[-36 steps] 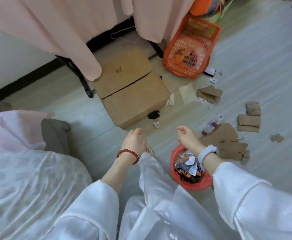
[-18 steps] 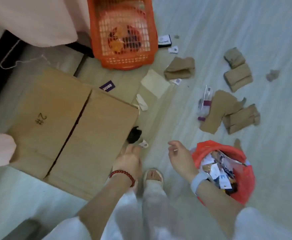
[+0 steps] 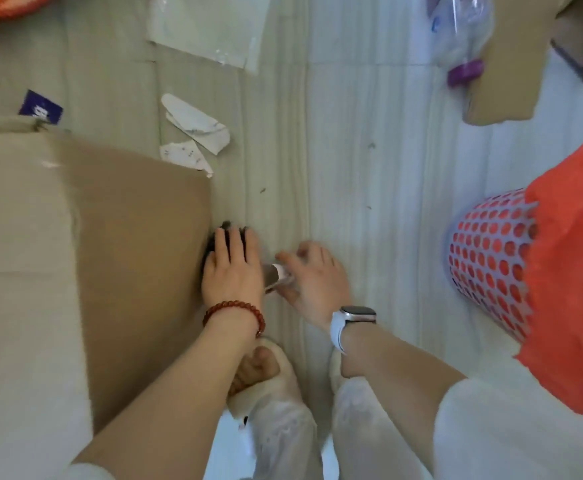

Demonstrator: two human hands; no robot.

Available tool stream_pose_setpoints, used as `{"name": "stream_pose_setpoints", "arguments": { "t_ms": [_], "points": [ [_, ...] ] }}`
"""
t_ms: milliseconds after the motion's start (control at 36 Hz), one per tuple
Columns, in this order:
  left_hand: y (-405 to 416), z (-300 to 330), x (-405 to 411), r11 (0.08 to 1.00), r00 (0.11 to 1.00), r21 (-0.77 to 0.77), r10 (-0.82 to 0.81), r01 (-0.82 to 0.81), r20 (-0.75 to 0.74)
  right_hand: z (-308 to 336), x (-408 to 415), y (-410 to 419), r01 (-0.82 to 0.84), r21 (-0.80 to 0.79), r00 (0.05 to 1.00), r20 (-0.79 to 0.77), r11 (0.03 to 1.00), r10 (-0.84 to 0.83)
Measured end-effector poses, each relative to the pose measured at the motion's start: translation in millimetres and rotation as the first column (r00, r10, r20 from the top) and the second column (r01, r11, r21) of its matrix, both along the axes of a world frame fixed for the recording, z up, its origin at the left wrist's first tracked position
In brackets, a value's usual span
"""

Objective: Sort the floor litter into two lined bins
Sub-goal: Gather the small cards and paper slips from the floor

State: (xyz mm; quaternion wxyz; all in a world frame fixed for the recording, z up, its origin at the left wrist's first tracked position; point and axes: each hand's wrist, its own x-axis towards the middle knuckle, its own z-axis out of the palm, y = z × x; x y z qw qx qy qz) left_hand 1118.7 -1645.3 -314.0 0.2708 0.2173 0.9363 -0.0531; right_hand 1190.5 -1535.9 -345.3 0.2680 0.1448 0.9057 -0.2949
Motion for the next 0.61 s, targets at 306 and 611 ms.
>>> {"name": "stream_pose_setpoints", "arguments": {
  "t_ms": [306,611],
  "points": [
    [1.8,13.6,-14.6,0.982,0.966,-0.165,-0.053,0.097,0.254,26.1,10.5,11.1,0.39,-0.071,0.919,-0.028,0.918,-0.393],
    [72.9,182.3,3.9,0.895,0.879,0.164,0.347,-0.414,0.328,210.0,28.7,59.2,0.724,-0.237,0.653,-0.07,0.648,-0.754]
  ]
}}
